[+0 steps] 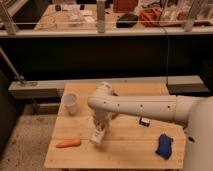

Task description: Place the bottle in the ceramic bowl

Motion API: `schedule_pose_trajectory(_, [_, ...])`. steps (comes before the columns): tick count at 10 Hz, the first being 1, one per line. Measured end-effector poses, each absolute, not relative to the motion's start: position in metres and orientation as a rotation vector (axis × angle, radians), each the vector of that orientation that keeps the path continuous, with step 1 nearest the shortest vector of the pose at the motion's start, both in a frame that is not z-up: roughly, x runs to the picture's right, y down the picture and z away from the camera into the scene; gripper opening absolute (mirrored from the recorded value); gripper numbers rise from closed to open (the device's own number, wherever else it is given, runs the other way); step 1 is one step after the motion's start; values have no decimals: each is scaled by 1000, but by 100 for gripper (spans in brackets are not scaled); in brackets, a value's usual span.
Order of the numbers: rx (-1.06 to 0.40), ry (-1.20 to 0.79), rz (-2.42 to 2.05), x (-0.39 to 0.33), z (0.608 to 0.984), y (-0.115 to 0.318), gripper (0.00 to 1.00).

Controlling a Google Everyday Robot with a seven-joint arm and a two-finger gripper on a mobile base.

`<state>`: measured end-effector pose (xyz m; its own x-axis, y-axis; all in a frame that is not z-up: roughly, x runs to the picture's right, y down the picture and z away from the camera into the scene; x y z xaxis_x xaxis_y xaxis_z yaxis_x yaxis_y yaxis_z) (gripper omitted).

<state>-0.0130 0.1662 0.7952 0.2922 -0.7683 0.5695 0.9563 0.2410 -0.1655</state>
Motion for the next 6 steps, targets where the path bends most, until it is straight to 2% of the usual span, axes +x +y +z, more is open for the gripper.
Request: schedule_pose_trajectory(6, [-522,-408,-1236,-20,800,138,2])
